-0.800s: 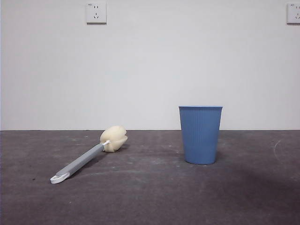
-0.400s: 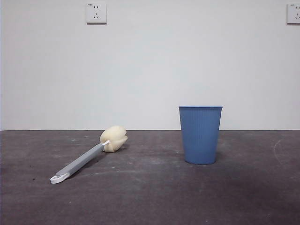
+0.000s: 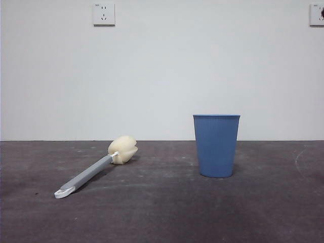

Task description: Pick up the cup brush,pick up the cup,insert the brush into the cup,clean the cup,put the cup brush back,put the cup back to the fixed position on the table

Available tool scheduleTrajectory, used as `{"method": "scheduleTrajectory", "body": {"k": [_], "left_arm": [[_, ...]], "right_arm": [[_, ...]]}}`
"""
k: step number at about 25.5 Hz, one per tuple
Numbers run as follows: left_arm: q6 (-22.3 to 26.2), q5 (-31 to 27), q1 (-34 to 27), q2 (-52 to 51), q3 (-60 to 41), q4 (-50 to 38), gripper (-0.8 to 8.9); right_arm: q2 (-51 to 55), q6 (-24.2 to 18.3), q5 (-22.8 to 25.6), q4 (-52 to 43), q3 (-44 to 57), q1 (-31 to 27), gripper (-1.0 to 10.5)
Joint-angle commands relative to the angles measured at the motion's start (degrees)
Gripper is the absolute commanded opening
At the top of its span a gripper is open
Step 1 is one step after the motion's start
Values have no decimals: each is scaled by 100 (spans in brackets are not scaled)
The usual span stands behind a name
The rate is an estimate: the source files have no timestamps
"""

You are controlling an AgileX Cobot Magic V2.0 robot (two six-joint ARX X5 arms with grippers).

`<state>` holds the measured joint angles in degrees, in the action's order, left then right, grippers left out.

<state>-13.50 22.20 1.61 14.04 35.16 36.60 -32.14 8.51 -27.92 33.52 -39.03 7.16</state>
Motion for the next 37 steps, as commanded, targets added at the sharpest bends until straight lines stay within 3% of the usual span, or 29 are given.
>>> {"method": "scheduleTrajectory", "body": {"k": [1,6,10,18,20,22,23,24,25,26,27,32,37], "left_arm": [[444,330,-4,435,407,402,-8],[1102,962,-4,1322,1204,1362,-8],[1591,1113,-2,1834,1668,1923,-8],[2006,1106,-4,2114,1967,2350,-7],[2000,1106,-4,2114,1967,2352,1],[1945,1104,-4,2118,1967,2356,73],[1923,1106,-4,2118,1967,2356,223],[1912,1104,-4,2131,1967,2356,420],[1915,1106,-4,2135,1967,2361,557],[1915,1106,-4,2151,1967,2363,571],[1917,1108,-4,2157,1967,2367,571],[1910,1104,111,2345,1967,2321,571],[1878,848,658,2973,1976,1991,571]], "right_arm": [[-389,-730,-129,802,-584,15,-11],[-966,-1401,-245,2175,-1447,44,-11],[-1165,-1768,-400,2796,-1753,59,-11],[-1193,-1790,-367,2789,-1764,79,1],[-1215,-1576,-367,2791,-1764,79,1],[-1257,-1582,-365,2791,-1764,79,17],[-1283,-1580,-365,2789,-1764,79,114],[-1290,-1569,-363,2789,-1764,79,275],[-1298,-1517,-363,2785,-1764,79,459],[-1298,-1421,-348,2785,-1764,79,613],[-1298,-1355,-345,2789,-1764,79,661],[-1298,-1322,-352,2791,-1764,79,658],[-1298,-1325,-350,2791,-1764,81,658]]}}
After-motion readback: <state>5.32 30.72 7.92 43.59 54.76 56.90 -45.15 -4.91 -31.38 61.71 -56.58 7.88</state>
